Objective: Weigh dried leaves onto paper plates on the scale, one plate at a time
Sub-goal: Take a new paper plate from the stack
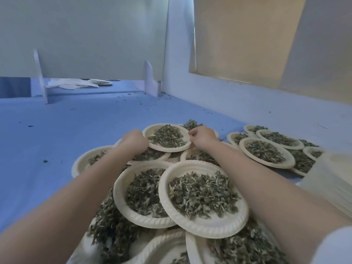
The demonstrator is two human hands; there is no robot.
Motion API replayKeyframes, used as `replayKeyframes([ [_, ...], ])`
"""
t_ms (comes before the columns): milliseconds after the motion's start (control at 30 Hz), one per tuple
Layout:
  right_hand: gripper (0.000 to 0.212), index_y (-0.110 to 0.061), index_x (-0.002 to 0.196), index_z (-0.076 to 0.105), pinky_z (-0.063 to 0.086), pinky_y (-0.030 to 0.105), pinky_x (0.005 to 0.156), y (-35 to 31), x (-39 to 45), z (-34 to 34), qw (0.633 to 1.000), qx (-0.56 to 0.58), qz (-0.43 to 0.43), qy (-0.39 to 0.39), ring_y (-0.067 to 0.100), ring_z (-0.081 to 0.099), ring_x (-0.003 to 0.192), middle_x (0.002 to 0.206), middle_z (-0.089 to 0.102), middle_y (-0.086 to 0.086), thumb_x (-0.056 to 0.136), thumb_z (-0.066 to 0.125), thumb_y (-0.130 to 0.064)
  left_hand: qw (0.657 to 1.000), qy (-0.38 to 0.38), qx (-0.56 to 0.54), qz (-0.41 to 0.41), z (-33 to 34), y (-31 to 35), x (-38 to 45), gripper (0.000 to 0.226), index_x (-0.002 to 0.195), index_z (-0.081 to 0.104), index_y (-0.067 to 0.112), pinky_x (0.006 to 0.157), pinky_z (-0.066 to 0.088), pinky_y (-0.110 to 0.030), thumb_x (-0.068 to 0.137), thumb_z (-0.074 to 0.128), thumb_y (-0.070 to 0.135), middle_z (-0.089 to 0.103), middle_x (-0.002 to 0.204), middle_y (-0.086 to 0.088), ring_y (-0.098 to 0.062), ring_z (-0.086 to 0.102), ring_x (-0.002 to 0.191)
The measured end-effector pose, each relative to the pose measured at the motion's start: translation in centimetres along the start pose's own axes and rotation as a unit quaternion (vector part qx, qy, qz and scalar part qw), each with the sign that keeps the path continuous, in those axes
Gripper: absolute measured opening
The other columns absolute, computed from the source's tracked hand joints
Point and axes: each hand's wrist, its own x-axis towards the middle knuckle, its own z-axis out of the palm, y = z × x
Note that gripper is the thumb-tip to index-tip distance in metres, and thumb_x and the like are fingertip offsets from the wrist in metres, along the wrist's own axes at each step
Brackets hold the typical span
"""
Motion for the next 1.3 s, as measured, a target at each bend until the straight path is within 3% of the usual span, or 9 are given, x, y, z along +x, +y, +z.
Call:
replayKeyframes([
  [133, 0.037, -0.011, 0.134, 0.054, 0.043, 0.027, 0.084, -0.1, -0.3, -0.2, 0.999, -0.045, -0.015, -0.022, 0.023, 0.059, 0.105, 0.134, 0.057, 0.007, 0.099, 0.042, -0.012, 0.999, 0.000, 0.053, 0.010, -0.9, 0.3, -0.5, 0.025, 0.067, 0.040, 0.005, 0.046, 0.024, -0.028, 0.092, 0.040, 0.005, 0.038, 0.062, -0.006, -0.017, 0.033, 0.054],
  [267, 0.035, -0.006, 0.131, 0.054, 0.043, 0.032, 0.093, -0.6, -1.9, -2.1, 0.999, -0.032, -0.028, -0.010, 0.027, 0.054, 0.117, 0.133, 0.056, 0.011, 0.099, 0.045, -0.014, 0.998, 0.013, 0.044, 0.042, -2.5, 1.3, -2.1, 0.019, 0.100, 0.054, 0.008, 0.065, 0.034, -0.028, 0.091, 0.038, 0.002, 0.052, 0.094, -0.013, -0.025, 0.042, 0.079],
  [400, 0.041, -0.010, 0.135, 0.051, 0.037, 0.025, 0.091, -1.7, -4.9, -5.2, 0.998, 0.000, -0.066, -0.024, 0.025, 0.049, 0.123, 0.137, 0.052, 0.009, 0.097, 0.052, -0.023, 0.995, -0.007, 0.012, 0.097, -4.7, 4.3, -5.5, 0.023, 0.090, 0.050, 0.015, 0.054, 0.030, -0.027, 0.088, 0.036, -0.002, 0.046, 0.087, -0.012, -0.026, 0.041, 0.062],
  [500, 0.042, -0.012, 0.135, 0.051, 0.036, 0.023, 0.086, -2.2, -7.3, -7.9, 0.996, 0.022, -0.081, -0.017, 0.024, 0.050, 0.121, 0.136, 0.052, 0.010, 0.095, 0.055, -0.025, 0.990, -0.024, -0.033, 0.133, -6.0, 7.1, -8.4, 0.035, 0.112, 0.062, 0.016, 0.069, 0.041, -0.027, 0.090, 0.039, 0.001, 0.057, 0.105, -0.014, -0.030, 0.057, 0.085],
  [667, 0.040, -0.018, 0.131, 0.055, 0.040, 0.025, 0.084, -1.6, -12.0, -12.2, 0.995, 0.033, -0.095, -0.016, 0.023, 0.055, 0.114, 0.132, 0.054, 0.008, 0.093, 0.060, -0.028, 0.981, -0.044, -0.064, 0.178, -5.2, 12.4, -13.9, 0.030, 0.116, 0.060, 0.015, 0.061, 0.041, -0.025, 0.091, 0.046, 0.008, 0.061, 0.113, -0.014, -0.019, 0.051, 0.069],
  [867, 0.028, -0.013, 0.118, 0.062, 0.036, 0.023, 0.074, 3.3, -17.8, -18.2, 0.993, -0.053, -0.107, -0.013, 0.021, 0.055, 0.106, 0.113, 0.061, 0.006, 0.092, 0.059, -0.023, 0.970, -0.068, -0.061, 0.227, -0.9, 19.5, -19.0, 0.026, 0.115, 0.060, 0.016, 0.071, 0.046, -0.027, 0.090, 0.051, 0.014, 0.064, 0.106, -0.015, -0.029, 0.061, 0.081],
  [1033, 0.033, -0.010, 0.121, 0.062, 0.040, 0.024, 0.082, 11.3, -21.5, -21.9, 0.995, -0.090, -0.045, 0.022, 0.023, 0.055, 0.113, 0.123, 0.062, 0.008, 0.090, 0.056, -0.020, 0.965, -0.070, -0.067, 0.244, 5.0, 25.0, -22.2, 0.029, 0.117, 0.060, 0.016, 0.072, 0.043, -0.027, 0.089, 0.053, 0.016, 0.061, 0.107, -0.007, -0.021, 0.058, 0.083],
  [1133, 0.035, 0.004, 0.118, 0.060, 0.047, 0.038, 0.091, 16.0, -22.4, -22.7, 0.992, -0.117, 0.007, 0.037, 0.031, 0.057, 0.110, 0.119, 0.063, 0.018, 0.089, 0.053, -0.014, 0.968, -0.041, -0.034, 0.246, 8.7, 26.7, -22.9, 0.015, 0.098, 0.062, 0.019, 0.072, 0.037, -0.027, 0.086, 0.053, 0.014, 0.061, 0.095, -0.006, -0.027, 0.056, 0.093],
  [1300, 0.036, 0.000, 0.121, 0.060, 0.049, 0.039, 0.093, 20.4, -22.3, -22.7, 0.985, -0.151, 0.081, 0.030, 0.030, 0.056, 0.112, 0.124, 0.061, 0.014, 0.089, 0.049, -0.011, 0.980, -0.040, -0.027, 0.193, 12.1, 27.8, -22.2, 0.021, 0.066, 0.035, 0.013, 0.047, 0.025, -0.025, 0.077, 0.052, 0.008, 0.039, 0.063, -0.001, -0.015, 0.036, 0.056],
])
